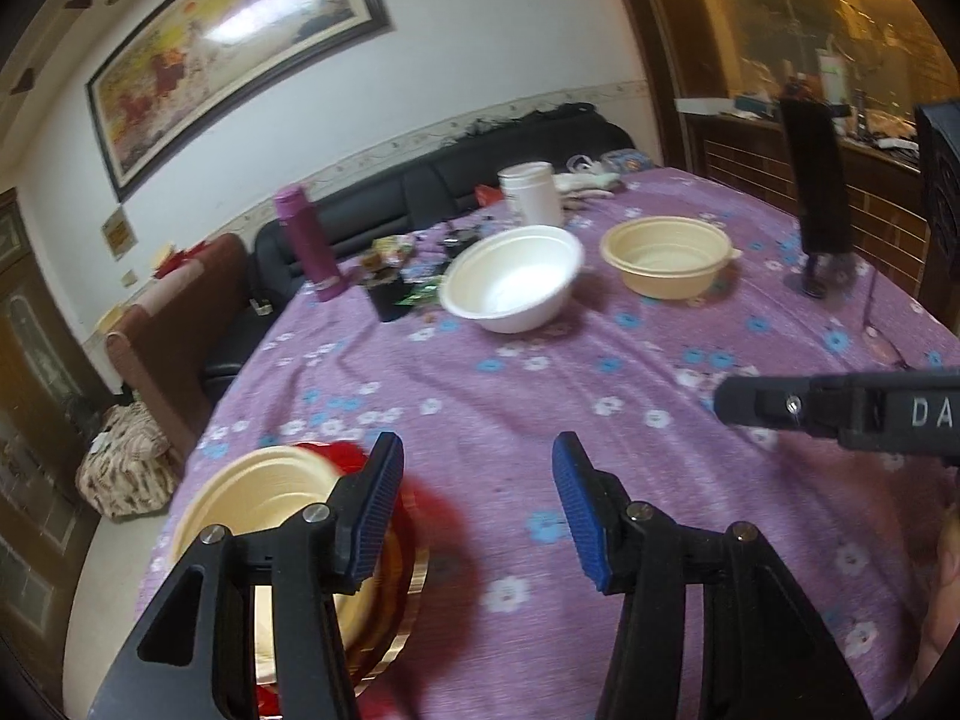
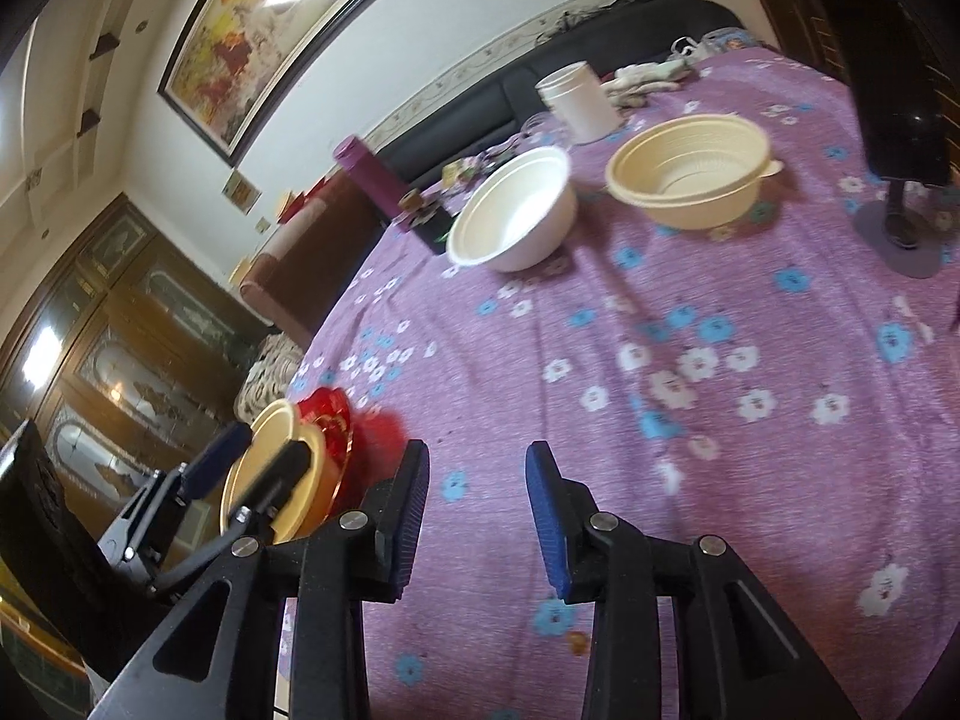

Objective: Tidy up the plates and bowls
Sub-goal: 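Move the right tool to the white bowl rim and grasp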

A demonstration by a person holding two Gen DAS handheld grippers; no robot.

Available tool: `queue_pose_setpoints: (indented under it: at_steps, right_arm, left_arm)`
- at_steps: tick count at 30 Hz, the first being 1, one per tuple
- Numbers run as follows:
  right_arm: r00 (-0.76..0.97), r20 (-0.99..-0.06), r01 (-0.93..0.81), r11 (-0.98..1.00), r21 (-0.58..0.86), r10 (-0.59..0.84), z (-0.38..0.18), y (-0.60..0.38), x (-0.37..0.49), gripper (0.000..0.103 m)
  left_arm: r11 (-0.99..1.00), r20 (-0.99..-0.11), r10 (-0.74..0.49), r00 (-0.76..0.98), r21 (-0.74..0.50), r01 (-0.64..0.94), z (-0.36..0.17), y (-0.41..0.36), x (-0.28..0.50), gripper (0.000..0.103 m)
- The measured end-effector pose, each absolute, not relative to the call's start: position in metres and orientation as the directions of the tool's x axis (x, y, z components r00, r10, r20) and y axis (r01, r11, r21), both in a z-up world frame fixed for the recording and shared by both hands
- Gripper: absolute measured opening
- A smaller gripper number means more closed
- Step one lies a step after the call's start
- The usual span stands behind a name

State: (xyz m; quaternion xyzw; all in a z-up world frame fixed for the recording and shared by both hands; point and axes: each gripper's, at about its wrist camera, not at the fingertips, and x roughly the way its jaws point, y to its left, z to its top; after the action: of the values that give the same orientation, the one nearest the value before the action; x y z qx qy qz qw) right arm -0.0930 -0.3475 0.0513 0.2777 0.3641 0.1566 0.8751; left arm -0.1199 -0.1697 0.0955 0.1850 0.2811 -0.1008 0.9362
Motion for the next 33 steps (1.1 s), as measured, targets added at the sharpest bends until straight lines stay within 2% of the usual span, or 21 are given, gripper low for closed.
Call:
queue_pose_setpoints:
  at_steps: [7, 12, 17, 20, 23, 28, 33]
  right_arm:
    - [0.714, -0.553, -0.012, 0.797, 0.604, 0.430, 0.050, -0.372, -0.095, 0.036]
    - [0.722, -0.566, 0.023, 0.803, 0.596, 0.399, 0.048, -0.380, -0.093, 0.036]
    - [0.717, -0.584, 0.039, 0.815, 0.578, 0.380, 0.051, -0.381, -0.080, 0.036]
    - [0.733, -0.589, 0.052, 0.835, 0.548, 0.341, 0.060, -0.383, -0.069, 0.036]
    - [0.739, -0.604, 0.078, 0.852, 0.517, 0.299, 0.067, -0.385, -0.050, 0.037]
    - [0.736, -0.629, 0.101, 0.877, 0.470, 0.252, 0.076, -0.382, -0.001, 0.042]
    - [0.692, -0.667, 0.112, 0.872, 0.477, 0.276, 0.069, -0.374, 0.063, 0.043]
  left_arm:
    - [0.887, -0.684, -0.206, 0.700, 0.172, 0.429, 0.066, -0.199, -0.108, 0.054]
    - [0.882, -0.737, -0.224, 0.637, 0.125, 0.454, 0.043, -0.208, -0.091, 0.054]
    - [0.894, -0.759, -0.244, 0.603, 0.065, 0.444, 0.031, -0.214, -0.053, 0.054]
    - [0.919, -0.772, -0.212, 0.599, 0.051, 0.391, 0.023, -0.215, -0.027, 0.054]
    - [0.939, -0.748, -0.197, 0.634, 0.042, 0.341, 0.016, -0.211, -0.014, 0.054]
    - [0.960, -0.753, -0.205, 0.625, -0.030, 0.279, 0.013, -0.195, -0.004, 0.055]
    - [0.968, -0.745, -0.214, 0.632, -0.073, 0.241, 0.014, -0.181, -0.001, 0.061]
